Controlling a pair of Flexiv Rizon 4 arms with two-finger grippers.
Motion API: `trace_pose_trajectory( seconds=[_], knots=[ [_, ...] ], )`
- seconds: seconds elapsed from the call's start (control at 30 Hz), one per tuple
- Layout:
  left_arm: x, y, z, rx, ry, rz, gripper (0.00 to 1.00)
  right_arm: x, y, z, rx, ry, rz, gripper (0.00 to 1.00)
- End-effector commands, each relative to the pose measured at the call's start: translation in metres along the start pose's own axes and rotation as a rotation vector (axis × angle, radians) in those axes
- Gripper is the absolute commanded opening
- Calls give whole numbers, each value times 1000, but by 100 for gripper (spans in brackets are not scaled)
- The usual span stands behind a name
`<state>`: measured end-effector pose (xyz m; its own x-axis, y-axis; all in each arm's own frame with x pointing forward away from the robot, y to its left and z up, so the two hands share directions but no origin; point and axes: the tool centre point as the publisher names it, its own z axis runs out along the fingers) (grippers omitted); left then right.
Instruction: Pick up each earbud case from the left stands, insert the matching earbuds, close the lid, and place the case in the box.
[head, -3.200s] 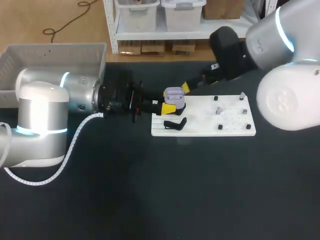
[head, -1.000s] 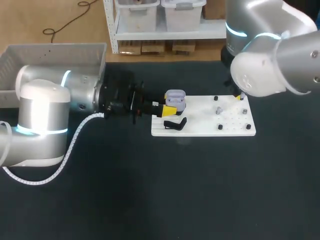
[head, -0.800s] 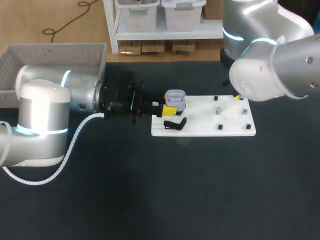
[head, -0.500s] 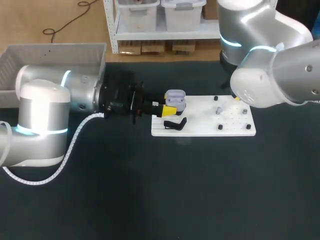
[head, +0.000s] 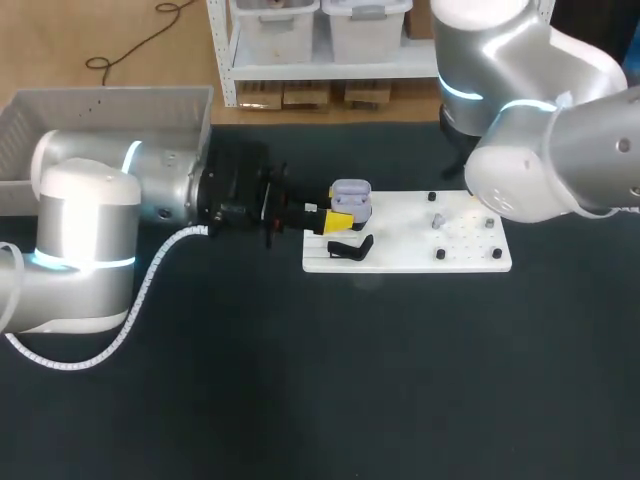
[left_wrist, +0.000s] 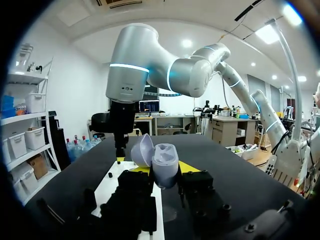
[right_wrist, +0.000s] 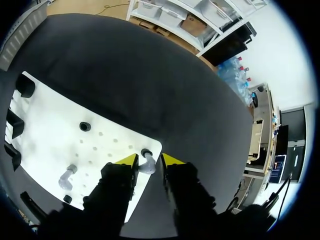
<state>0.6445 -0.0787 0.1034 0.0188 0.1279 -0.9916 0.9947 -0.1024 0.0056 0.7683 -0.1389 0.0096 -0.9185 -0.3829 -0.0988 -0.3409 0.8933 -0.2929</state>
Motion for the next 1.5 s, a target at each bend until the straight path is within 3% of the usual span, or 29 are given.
trace_pose_trajectory(
  seconds=[0.03,0.27,0.5,0.77,1.0,1.2,1.43,1.5],
  knots=[
    [0,-1,0,-2,2,0,0,3,0,0,2,-4,1,23],
    [0,-1,0,-2,2,0,0,4,1,0,4,-2,2,0],
    [0,-1,0,-2,2,0,0,9,3,-12,16,-3,8,0],
    [0,-1,0,-2,2,0,0,27,13,-61,23,14,67,0],
    [0,-1,0,-2,2,0,0,56,38,-124,-72,100,187,0],
    [0,-1,0,-2,2,0,0,79,70,-159,-137,170,261,0],
    [0,-1,0,-2,2,0,0,96,105,-189,-120,112,342,0],
    [0,-1,0,-2,2,0,0,96,105,-189,-120,112,342,0]
  ],
)
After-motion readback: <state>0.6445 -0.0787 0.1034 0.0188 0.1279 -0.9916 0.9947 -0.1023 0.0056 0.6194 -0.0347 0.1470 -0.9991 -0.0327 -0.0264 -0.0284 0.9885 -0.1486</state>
